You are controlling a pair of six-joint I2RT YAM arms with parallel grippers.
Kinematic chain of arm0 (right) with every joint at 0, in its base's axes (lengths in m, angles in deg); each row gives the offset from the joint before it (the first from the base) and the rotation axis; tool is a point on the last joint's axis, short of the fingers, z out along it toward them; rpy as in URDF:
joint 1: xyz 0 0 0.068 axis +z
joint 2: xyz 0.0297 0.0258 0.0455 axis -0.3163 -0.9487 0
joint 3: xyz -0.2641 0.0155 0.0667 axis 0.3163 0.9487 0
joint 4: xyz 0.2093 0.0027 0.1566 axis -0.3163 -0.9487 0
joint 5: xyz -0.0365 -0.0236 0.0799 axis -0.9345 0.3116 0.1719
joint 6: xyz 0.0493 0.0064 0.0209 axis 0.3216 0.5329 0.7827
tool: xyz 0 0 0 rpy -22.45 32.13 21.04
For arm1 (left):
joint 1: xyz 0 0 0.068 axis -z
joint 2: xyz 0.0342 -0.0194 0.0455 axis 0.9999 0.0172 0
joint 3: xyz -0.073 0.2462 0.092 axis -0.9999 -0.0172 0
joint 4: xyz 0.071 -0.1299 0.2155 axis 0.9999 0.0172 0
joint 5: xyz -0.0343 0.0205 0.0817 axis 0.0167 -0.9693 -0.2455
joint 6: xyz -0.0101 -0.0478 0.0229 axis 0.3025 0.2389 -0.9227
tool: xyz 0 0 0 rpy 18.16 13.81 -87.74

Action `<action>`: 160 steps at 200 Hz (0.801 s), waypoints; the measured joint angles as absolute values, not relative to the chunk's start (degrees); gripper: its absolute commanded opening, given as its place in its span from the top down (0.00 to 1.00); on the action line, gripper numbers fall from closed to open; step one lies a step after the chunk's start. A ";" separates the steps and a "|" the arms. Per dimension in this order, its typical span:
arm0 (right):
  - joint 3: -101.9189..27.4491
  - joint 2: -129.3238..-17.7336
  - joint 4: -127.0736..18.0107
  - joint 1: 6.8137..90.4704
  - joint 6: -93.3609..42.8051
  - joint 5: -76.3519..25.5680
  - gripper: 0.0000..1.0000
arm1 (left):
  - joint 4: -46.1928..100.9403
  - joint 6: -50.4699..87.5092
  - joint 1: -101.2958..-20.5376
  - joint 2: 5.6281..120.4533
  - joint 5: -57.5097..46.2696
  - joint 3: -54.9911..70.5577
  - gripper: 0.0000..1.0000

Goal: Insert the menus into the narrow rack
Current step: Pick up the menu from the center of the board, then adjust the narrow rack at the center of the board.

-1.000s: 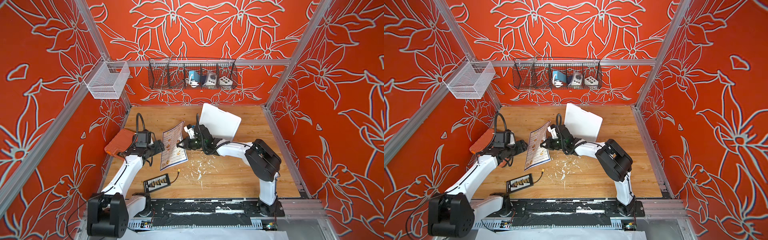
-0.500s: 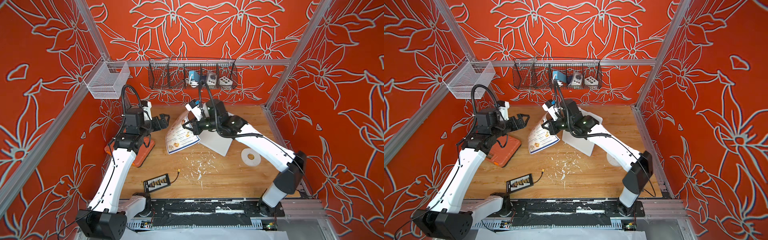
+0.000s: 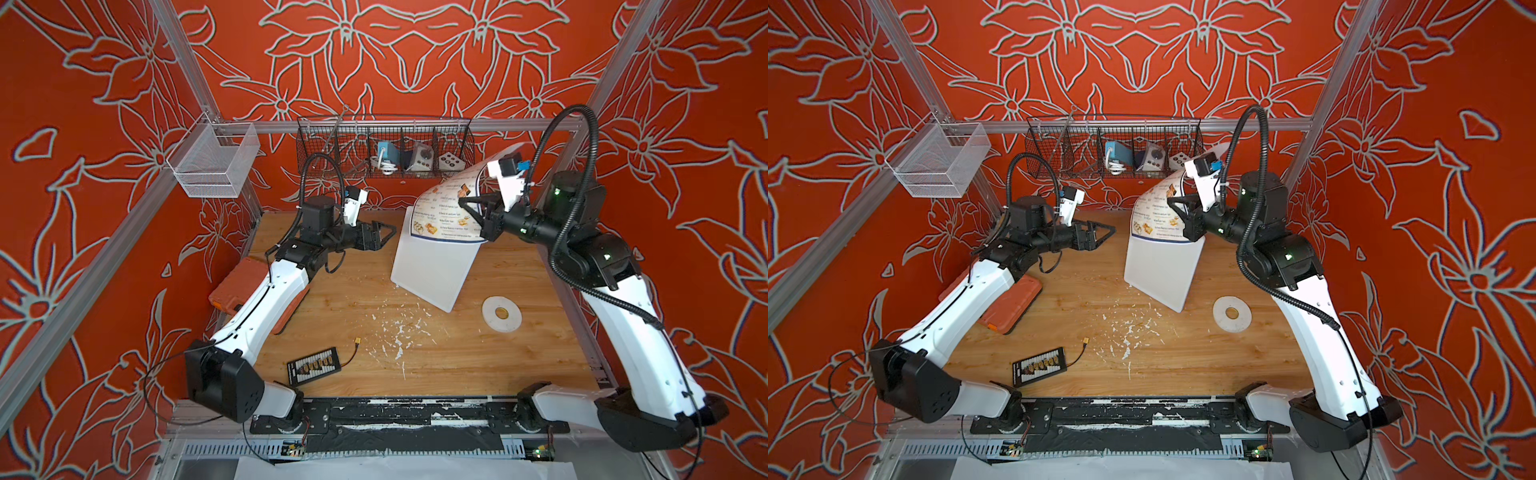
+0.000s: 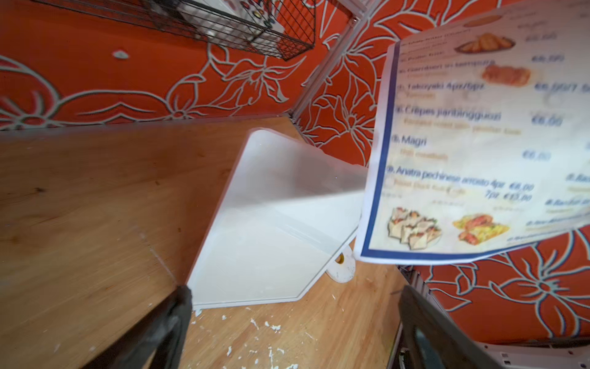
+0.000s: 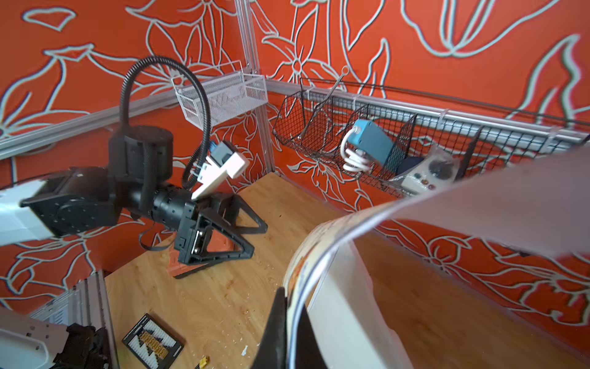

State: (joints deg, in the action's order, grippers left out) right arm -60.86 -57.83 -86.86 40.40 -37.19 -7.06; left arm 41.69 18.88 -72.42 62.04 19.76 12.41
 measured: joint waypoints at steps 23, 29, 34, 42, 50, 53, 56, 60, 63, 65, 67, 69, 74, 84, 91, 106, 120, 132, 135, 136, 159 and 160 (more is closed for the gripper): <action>-59.83 -58.46 -81.63 36.05 -35.70 -5.12 1.00 | 39.70 17.03 -71.58 66.96 22.05 16.83 0.02; -59.31 -58.64 -80.24 35.22 -35.15 -4.92 1.00 | 39.78 16.46 -71.50 68.76 22.27 19.04 0.02; -58.78 -58.77 -78.90 34.56 -34.43 -4.81 1.00 | 39.87 16.13 -71.43 70.44 22.27 21.07 0.02; -57.89 -58.95 -77.07 33.75 -33.71 -4.84 1.00 | 40.22 15.98 -71.41 73.54 22.03 25.26 0.02; -56.93 -59.03 -75.30 33.03 -32.88 -5.03 1.00 | 40.29 16.35 -71.41 77.02 21.70 29.55 0.02; -56.40 -59.03 -74.44 32.79 -32.51 -5.16 1.00 | 40.22 16.65 -71.41 78.18 21.74 30.93 0.02; -56.05 -59.03 -73.96 32.64 -32.36 -5.38 1.00 | 40.16 16.87 -71.41 79.20 21.66 32.19 0.02; -55.48 -59.01 -73.15 32.42 -31.96 -5.51 1.00 | 40.02 17.38 -71.37 80.56 21.70 33.53 0.02; -54.94 -58.99 -72.50 32.24 -31.72 -5.77 1.00 | 39.92 17.79 -71.37 81.50 21.57 34.44 0.02; -54.67 -58.97 -72.15 32.18 -31.61 -5.88 1.00 | 39.81 18.01 -71.34 82.00 21.55 34.86 0.02; -54.26 -58.90 -71.58 32.13 -31.44 -6.06 1.00 | 39.78 18.36 -71.32 82.63 21.55 35.43 0.02; -53.89 -58.86 -71.19 32.07 -31.35 -6.26 1.00 | 39.74 18.69 -71.32 83.25 21.44 35.95 0.02; -52.86 -58.68 -70.14 31.83 -31.13 -6.76 1.00 | 39.68 19.50 -71.28 84.69 21.39 37.07 0.03; -50.83 -58.25 -68.52 31.78 -30.78 -7.83 1.00 | 39.76 20.85 -71.08 87.44 20.96 39.08 0.04; -49.52 -57.94 -67.69 31.52 -30.63 -8.62 1.00 | 40.24 21.86 -70.84 89.74 20.63 41.07 0.07; -47.75 -57.39 -66.68 31.28 -30.46 -9.86 1.00 | 41.77 23.23 -70.08 94.39 19.93 45.83 0.12; -46.65 -56.83 -65.88 30.89 -30.46 -10.87 1.00 | 43.61 23.93 -69.09 98.68 19.25 50.84 0.17; -45.84 -56.06 -65.31 30.52 -30.46 -11.72 1.00 | 45.49 24.59 -68.26 101.65 18.88 54.47 0.21; -45.67 -55.91 -65.24 30.43 -30.46 -11.87 1.00 | 45.93 24.50 -68.09 102.22 18.84 55.21 0.22; -45.63 -55.82 -65.24 30.41 -30.46 -11.89 1.00 | 46.01 24.57 -68.02 102.37 18.77 55.38 0.22; -44.34 -54.12 -64.41 30.14 -30.52 -13.03 1.00 | 48.33 25.88 -67.04 104.40 18.64 58.20 0.28; -44.31 -54.07 -64.39 30.12 -30.52 -13.05 1.00 | 48.40 25.88 -67.02 104.40 18.66 58.20 0.28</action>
